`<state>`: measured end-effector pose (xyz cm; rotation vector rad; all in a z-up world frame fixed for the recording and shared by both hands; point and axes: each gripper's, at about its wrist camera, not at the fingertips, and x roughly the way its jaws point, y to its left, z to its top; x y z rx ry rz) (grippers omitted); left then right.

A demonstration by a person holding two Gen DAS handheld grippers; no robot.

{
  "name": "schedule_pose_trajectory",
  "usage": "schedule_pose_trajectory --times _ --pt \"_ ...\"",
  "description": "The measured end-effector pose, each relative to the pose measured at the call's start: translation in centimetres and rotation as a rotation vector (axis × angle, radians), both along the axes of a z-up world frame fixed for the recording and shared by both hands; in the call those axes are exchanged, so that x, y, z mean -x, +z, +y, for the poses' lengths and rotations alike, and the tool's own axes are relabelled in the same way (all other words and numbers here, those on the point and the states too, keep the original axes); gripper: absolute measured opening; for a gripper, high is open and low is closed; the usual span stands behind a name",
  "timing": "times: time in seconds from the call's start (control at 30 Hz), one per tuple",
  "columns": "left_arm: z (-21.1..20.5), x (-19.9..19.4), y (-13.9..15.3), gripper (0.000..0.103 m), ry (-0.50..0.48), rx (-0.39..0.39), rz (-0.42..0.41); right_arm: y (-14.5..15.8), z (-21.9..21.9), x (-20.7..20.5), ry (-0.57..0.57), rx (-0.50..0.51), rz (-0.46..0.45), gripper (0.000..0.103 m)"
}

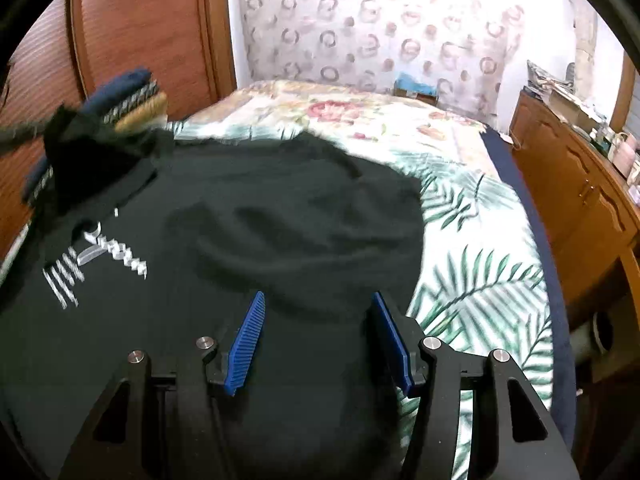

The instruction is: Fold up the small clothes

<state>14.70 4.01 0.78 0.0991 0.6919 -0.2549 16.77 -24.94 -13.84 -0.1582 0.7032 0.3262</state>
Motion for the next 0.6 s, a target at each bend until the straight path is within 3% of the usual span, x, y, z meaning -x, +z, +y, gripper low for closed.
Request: schedule_pose_trajectory --times 0.13,0.43,0.6 --pt "0.0 0.7 -0.2 0.005 -0.010 0.019 -0.013 1.2 -1.1 -2.2 -0.016 0.004 0.014 0.058" --pt "0.9 1.5 -0.8 0.005 -0.001 0.036 -0.024 -0.2 -1.5 -9.6 -0.057 0.021 0.132 0.057" --pt "1.6 1.9 -1.1 0.005 0.013 0.050 -0.026 0.0 -1.0 -11.2 -0.068 -0.010 0.119 0.055"
